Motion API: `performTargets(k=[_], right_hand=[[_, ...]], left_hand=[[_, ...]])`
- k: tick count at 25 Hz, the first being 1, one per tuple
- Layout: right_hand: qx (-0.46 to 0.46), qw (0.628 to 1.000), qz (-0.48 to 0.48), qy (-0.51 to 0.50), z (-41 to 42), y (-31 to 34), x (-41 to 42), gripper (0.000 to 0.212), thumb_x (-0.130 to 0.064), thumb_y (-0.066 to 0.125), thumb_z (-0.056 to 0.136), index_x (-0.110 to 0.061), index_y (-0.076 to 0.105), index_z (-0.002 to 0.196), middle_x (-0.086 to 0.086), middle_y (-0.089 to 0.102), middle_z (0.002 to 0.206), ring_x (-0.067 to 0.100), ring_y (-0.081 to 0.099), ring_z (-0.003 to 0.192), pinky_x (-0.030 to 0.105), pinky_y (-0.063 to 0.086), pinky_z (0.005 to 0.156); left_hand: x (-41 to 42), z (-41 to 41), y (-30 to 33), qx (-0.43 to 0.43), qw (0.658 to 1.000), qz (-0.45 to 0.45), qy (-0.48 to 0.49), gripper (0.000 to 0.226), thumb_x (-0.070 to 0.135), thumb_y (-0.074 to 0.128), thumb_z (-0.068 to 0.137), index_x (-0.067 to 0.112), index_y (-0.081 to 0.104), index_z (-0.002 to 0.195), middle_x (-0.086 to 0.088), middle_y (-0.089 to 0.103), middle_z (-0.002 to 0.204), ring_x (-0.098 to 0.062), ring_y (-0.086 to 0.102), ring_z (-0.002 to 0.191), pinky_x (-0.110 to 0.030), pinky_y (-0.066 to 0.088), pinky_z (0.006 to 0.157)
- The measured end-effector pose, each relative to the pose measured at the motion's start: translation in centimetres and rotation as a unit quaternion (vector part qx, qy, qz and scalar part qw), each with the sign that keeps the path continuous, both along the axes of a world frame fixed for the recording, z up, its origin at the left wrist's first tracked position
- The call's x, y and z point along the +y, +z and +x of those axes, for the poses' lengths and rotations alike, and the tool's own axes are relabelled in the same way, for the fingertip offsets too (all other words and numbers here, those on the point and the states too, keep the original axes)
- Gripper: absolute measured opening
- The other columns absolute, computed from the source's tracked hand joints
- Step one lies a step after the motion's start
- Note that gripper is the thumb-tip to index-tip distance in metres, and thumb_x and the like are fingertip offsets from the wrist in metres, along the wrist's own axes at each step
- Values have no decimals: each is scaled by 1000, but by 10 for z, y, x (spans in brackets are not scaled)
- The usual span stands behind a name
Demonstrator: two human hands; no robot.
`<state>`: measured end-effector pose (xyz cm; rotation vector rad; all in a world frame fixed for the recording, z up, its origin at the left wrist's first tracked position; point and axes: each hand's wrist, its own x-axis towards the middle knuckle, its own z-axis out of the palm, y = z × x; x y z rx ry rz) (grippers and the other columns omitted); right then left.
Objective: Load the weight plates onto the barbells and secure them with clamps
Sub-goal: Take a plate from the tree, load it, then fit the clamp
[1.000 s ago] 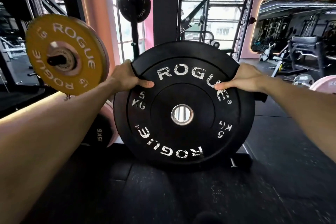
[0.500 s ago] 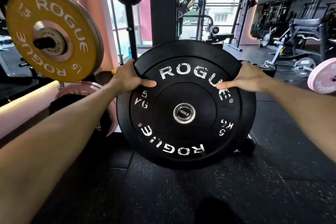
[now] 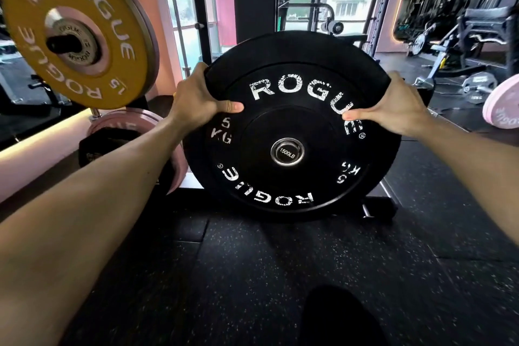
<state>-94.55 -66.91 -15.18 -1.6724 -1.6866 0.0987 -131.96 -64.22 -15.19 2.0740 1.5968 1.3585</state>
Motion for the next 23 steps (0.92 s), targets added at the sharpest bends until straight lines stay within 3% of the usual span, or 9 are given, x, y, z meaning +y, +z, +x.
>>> performTargets(k=[6, 12, 16, 23], right_hand=[[26, 1000, -1, 3, -2, 3, 34, 103, -60, 90, 45, -11, 43, 122, 7, 57, 125, 27, 51, 120, 32, 41, 90], [38, 999, -8, 16, 3, 5, 95, 104, -60, 91, 43, -13, 43, 123, 3, 57, 123, 25, 52, 119, 31, 42, 91], [50, 998, -3, 25, 9, 3, 149, 98, -54, 92, 48, -13, 44, 122, -1, 56, 119, 24, 51, 122, 31, 40, 93], [55, 998, 14, 33, 22, -2, 251, 105, -63, 91, 41, -18, 46, 124, -8, 55, 117, 19, 52, 120, 29, 39, 89]], left_hand=[[33, 6, 1, -10, 1000, -8, 4, 91, 40, 95, 56, 13, 46, 128, 4, 59, 112, -16, 54, 103, -33, 46, 95], [95, 11, -3, -26, 1000, -13, -1, 82, 41, 95, 55, 23, 43, 116, 5, 61, 111, -21, 59, 105, -40, 49, 97], [150, 17, -4, -17, 1000, -9, 8, 83, 43, 95, 55, 22, 44, 118, 4, 62, 112, -24, 60, 108, -46, 49, 99], [243, 31, -3, -24, 1000, -2, 19, 86, 38, 94, 59, 15, 46, 126, 6, 57, 110, -16, 52, 100, -29, 41, 88]])
